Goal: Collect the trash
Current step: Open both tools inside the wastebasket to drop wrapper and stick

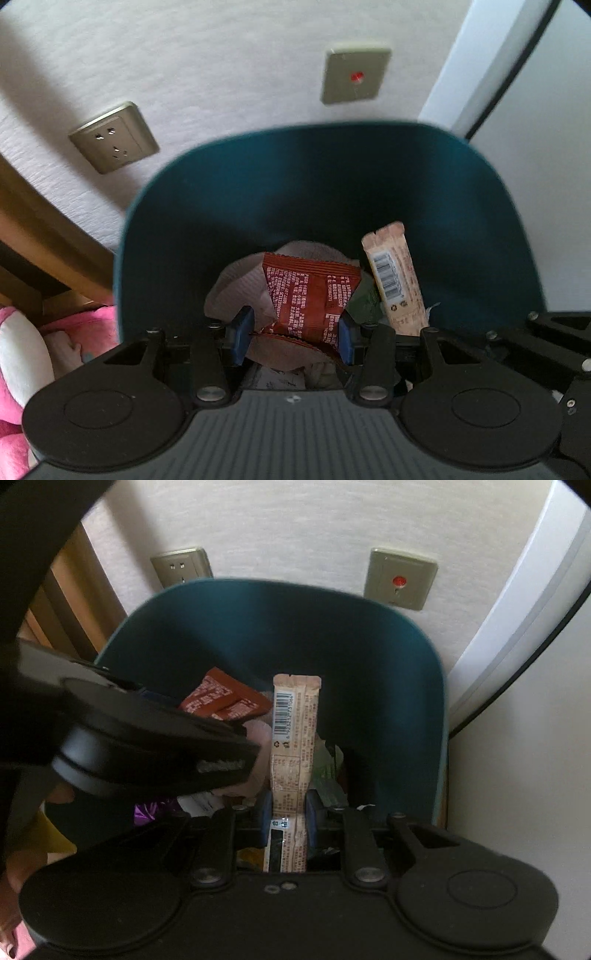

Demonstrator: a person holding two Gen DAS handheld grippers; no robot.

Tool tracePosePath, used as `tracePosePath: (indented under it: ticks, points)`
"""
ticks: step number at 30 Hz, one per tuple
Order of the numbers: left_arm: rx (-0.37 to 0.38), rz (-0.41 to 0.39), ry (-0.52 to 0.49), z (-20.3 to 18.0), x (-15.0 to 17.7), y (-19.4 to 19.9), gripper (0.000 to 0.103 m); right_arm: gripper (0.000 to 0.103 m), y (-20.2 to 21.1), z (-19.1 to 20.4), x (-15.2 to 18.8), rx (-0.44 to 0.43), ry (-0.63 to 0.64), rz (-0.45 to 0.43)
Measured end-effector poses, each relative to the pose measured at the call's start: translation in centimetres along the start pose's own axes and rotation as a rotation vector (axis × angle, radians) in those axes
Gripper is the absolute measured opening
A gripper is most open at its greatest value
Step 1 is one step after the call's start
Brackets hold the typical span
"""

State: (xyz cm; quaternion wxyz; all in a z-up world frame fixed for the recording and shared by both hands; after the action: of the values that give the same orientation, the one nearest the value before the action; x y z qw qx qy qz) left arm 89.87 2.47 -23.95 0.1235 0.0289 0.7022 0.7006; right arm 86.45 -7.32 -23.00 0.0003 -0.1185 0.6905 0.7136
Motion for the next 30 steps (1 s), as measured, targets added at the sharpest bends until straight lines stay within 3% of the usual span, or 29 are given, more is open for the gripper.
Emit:
tracePosePath:
  ticks: [8,14,21,30]
  points:
    - [0.009,0.073,0.003,0.5,0.1,-2.3,0.046,0.022,-0.3,0.8,0.2,0.018,0.041,0.009]
    - [0.036,0.079,0.017,0.8,0.4,-2.1,0.048,0.033,-0.1,0.7,0.6,0.005,0.044,-0.002]
    - [0.064,0.006,0.010,0.3,1.1,0.2,0.063,0.039,1.5,0.5,1.5,0.002,0.037,-0.029]
    - [0.024,-0.109,0.007,-0.1,3.5,5.2,0.066,0.048,5.4,0.0,3.6,-0.018,0.032,-0.110]
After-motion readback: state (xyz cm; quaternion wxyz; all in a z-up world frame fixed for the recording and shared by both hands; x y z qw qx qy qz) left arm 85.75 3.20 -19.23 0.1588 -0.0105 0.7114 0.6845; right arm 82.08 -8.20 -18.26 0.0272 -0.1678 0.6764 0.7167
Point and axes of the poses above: each gripper's, at about its wrist camera, not at the fingertips, and y roughly against the way its jaws point, z to its left, x to its underside, the point moved 5 cm from there along -y, roughly the way its jaws point, and after that the axes turned 14 degrees about z, right-handed, at the moved point
